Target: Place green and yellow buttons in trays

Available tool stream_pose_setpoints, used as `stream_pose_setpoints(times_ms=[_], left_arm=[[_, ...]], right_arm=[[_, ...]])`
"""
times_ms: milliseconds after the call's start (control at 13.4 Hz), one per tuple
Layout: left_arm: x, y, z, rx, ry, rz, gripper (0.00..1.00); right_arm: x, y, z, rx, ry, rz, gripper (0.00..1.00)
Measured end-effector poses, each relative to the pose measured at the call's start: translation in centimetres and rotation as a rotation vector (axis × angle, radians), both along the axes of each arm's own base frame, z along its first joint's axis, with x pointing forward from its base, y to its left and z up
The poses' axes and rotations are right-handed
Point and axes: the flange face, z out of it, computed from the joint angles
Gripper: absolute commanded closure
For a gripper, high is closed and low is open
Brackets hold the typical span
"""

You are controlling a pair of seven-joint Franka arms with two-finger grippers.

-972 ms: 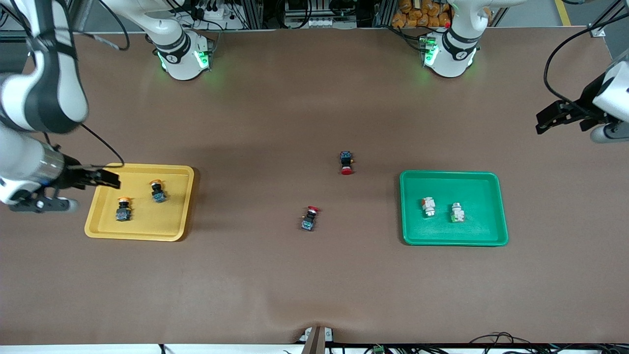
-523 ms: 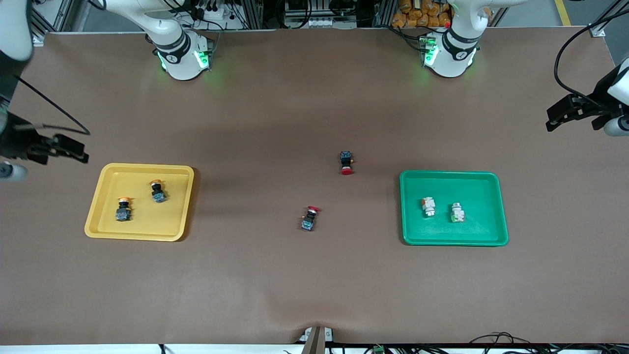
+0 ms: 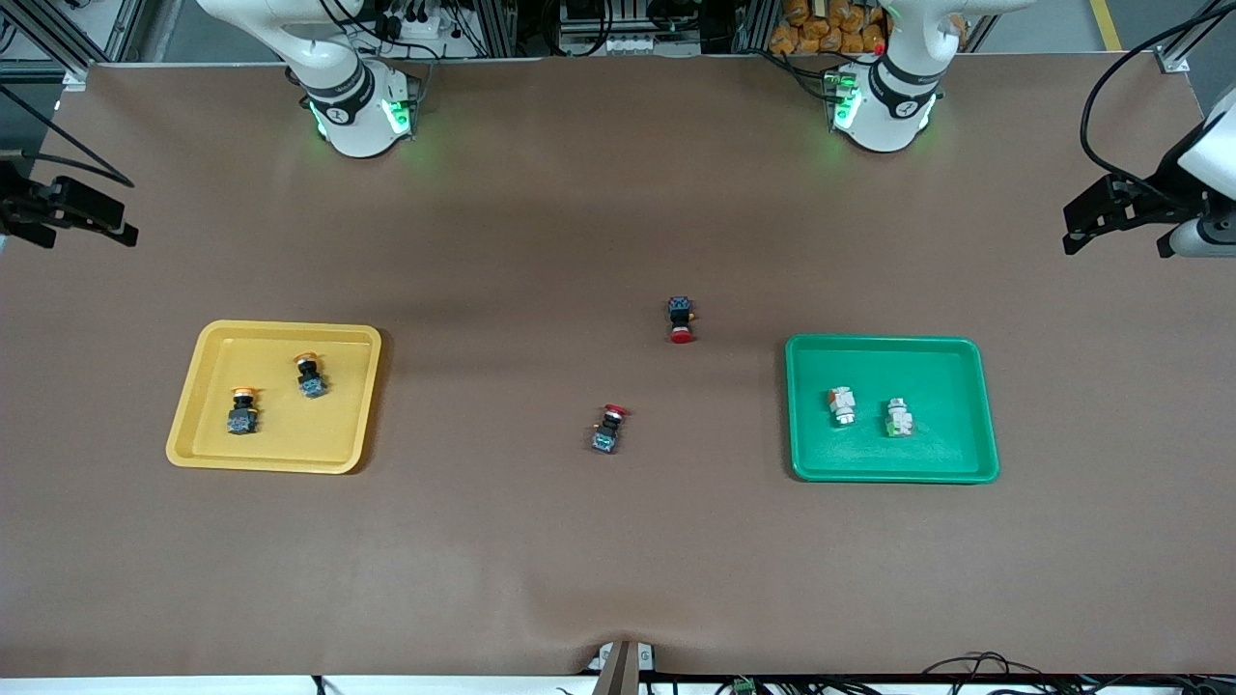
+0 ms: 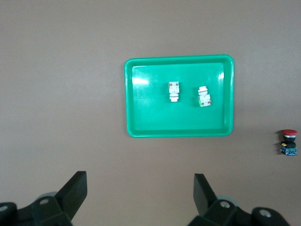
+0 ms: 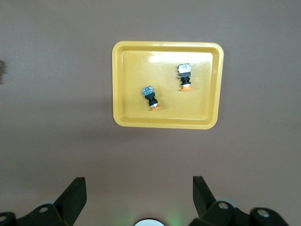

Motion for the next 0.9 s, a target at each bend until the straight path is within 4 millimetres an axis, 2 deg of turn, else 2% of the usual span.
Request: stream_pose_setpoints(times_ms=[673,897], left_arm=[[0.57,0.30,-0.35,0.000,0.011,0.005,0.00],[0.80,0.69,-0.66,-0.060,0.019,0.024,0.00]], right_arm=[[-0.03,0.12,-0.50,-0.001,0.005,0.001,0.00],[0.00,0.11,-0.42,-0.005,0.000,0.001,0.00]])
